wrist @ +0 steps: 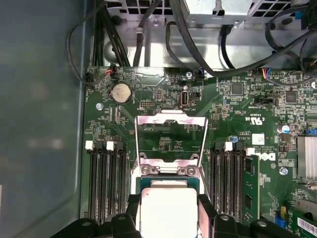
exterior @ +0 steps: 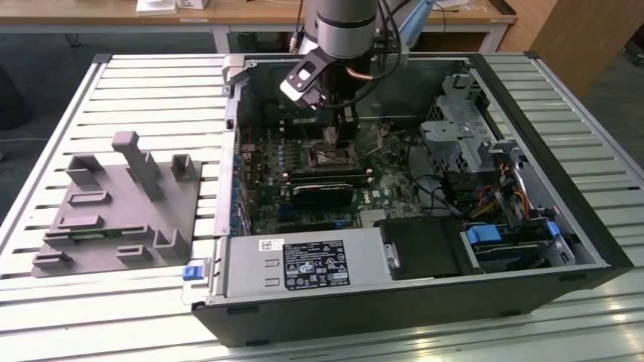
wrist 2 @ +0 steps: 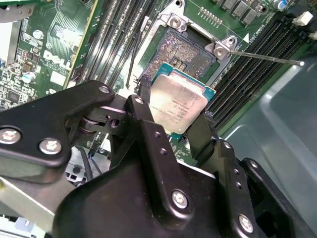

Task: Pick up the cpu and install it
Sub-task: 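Place the cpu into insertion slot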

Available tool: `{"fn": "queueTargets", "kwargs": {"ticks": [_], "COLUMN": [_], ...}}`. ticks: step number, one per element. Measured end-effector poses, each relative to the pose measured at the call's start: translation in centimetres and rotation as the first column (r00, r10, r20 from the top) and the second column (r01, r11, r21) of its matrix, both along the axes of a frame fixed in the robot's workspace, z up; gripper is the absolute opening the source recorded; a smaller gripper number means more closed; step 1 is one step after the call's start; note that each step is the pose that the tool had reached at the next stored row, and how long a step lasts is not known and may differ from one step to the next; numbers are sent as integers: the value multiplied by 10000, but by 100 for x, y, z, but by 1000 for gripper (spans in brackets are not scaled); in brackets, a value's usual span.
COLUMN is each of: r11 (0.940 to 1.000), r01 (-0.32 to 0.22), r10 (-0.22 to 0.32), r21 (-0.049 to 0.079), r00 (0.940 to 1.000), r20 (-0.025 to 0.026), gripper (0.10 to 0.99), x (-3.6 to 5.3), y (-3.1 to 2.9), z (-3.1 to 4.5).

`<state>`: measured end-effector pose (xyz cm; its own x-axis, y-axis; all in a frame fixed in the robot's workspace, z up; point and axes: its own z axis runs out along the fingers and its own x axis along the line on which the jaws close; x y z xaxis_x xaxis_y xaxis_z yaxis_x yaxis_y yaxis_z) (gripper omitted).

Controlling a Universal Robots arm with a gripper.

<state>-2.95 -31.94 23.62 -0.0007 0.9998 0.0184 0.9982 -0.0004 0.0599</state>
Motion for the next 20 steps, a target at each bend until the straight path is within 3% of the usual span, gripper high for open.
{"fn": "queueTargets", "kwargs": {"ticks": [20], "r11": [10000], "r01": [-2], "r10": [2], "r21": [0], "r00": [10000], "r20": [0], "gripper": [541], "x": [-24], "y": [0], "z": [-5]}}
